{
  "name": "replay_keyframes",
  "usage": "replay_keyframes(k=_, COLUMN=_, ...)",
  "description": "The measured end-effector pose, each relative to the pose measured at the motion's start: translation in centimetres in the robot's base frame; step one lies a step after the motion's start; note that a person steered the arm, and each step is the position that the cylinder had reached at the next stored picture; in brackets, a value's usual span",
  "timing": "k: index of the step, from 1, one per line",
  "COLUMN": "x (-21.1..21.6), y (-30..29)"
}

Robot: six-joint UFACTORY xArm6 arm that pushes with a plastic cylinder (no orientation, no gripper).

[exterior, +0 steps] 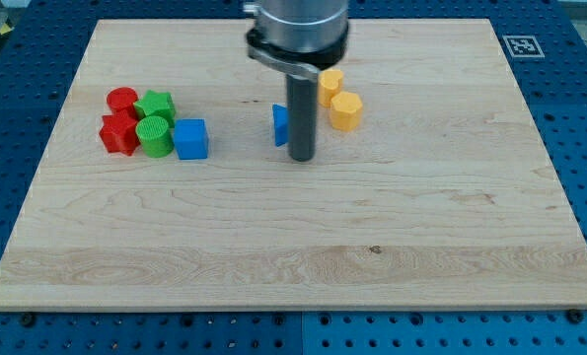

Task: Push the yellow hexagon to the right of the blue cube

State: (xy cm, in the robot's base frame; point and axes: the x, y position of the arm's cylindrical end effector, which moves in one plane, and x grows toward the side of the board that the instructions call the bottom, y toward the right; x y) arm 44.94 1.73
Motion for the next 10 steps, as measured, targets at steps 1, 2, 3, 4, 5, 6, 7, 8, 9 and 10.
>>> replay_keyframes(k=1, x=-1.7, y=-0.4)
replay_keyframes(k=2, x=-2.8, y=-1.2)
replay_keyframes(k=3, x=-3.2, y=-4.1)
replay_keyframes(k=4, x=-3.4, y=-4.1)
replay_keyframes(k=5, x=-3.7, y=-1.2)
replay_keyframes(k=6, x=-6.8, y=-1.6)
replay_keyframes(k=7, x=-7.0, y=-3.1)
replay_keyframes(k=8, x=-5.8, y=-5.9)
replay_keyframes(k=9, x=-5.8, y=-6.1)
replay_keyframes(k=10, x=-5.8, y=-7.9)
